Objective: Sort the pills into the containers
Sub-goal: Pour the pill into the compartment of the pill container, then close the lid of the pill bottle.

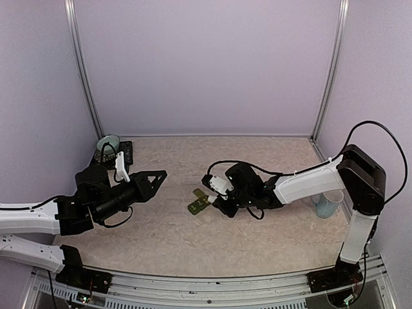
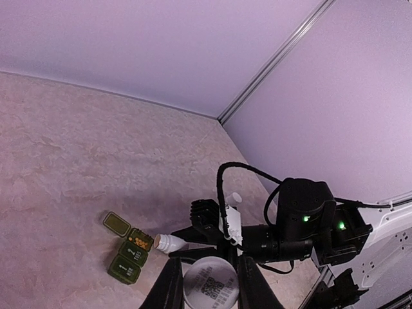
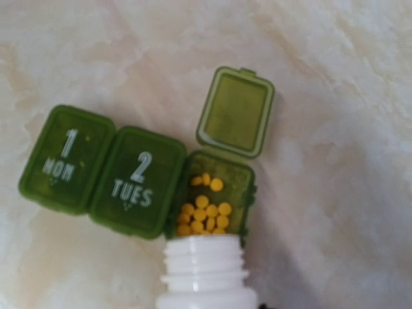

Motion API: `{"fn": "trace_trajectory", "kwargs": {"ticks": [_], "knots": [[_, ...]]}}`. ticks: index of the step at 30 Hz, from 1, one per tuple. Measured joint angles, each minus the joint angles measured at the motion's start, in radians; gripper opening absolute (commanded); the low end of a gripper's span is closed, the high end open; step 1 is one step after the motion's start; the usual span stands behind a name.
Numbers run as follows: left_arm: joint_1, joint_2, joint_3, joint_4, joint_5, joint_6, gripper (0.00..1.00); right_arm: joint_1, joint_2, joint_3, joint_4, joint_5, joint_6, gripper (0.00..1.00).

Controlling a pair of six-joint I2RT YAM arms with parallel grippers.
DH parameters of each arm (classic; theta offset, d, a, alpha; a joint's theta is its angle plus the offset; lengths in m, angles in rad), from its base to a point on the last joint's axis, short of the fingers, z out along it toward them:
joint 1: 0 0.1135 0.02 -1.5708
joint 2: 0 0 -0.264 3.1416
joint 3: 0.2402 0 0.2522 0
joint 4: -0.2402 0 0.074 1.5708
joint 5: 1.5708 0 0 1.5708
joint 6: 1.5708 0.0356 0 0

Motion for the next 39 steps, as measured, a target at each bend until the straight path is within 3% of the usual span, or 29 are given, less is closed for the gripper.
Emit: {"fn": "trace_trajectory", "kwargs": {"ticks": [26, 33, 39], "knots": [[0.0, 0.046, 0.057, -0.009, 0.046, 0.0, 0.22, 0.016, -0.222, -0.47, 1.017, -0.031, 0.053, 0.0], [0.003, 0.134, 0.183, -0.018, 0.213, 0.032, 0.22, 0.068, -0.322, -0.512, 1.138, -0.045, 0.001, 0.0], [0.003, 0.18, 0.247, -0.016, 0.31, 0.035, 0.23, 0.128, -0.39, -0.52, 1.143, -0.049, -0.061, 0.0]]}}
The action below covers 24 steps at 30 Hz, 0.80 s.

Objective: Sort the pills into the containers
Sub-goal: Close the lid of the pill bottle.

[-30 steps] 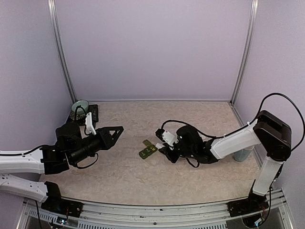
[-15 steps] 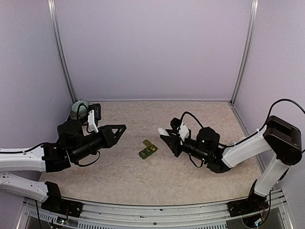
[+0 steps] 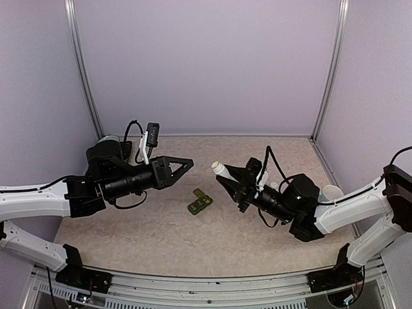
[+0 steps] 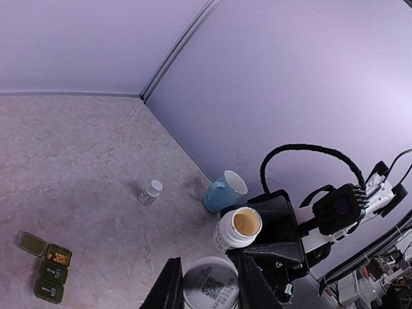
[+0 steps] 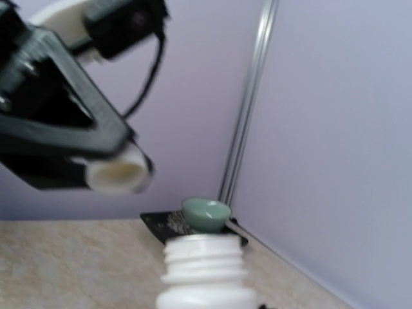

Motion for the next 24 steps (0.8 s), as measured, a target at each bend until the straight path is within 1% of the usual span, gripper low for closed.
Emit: {"fn": "trace_trajectory", "kwargs": {"ticks": [10, 24], "knots": [[-0.019, 0.068, 0.063, 0.003, 0.083, -0.002, 0.23, 0.056, -0.091, 0.0, -0.048, -0.003, -0.061, 0.0], [-0.05, 0.112, 0.105, 0.031, 0.139, -0.005, 0.23, 0.075, -0.094, 0.001, -0.117, -0.015, -0.076, 0.0]]}}
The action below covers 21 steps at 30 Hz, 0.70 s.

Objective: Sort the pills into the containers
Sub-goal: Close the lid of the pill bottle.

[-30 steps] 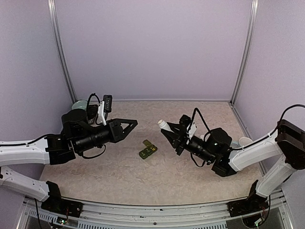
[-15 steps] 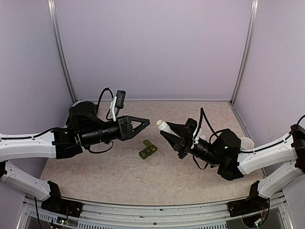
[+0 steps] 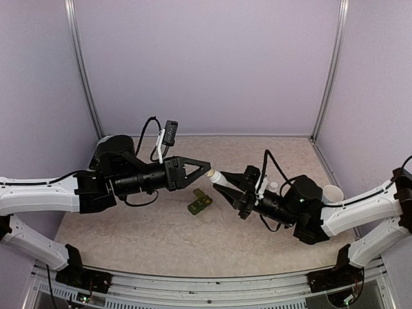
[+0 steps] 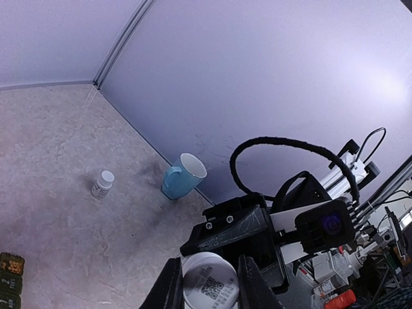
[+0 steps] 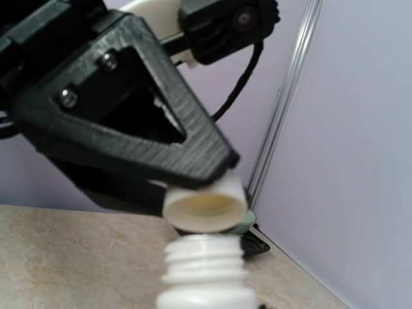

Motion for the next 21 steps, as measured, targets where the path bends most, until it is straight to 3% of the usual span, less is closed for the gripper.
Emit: {"fn": "trace_trajectory", "kwargs": {"ticks": [21], "knots": [[-0.01, 0.026, 0.021, 0.0, -0.029, 0.003, 0.25, 0.007, 0.002, 0.056, -0.078, 0.039, -0.006, 0.0]]}}
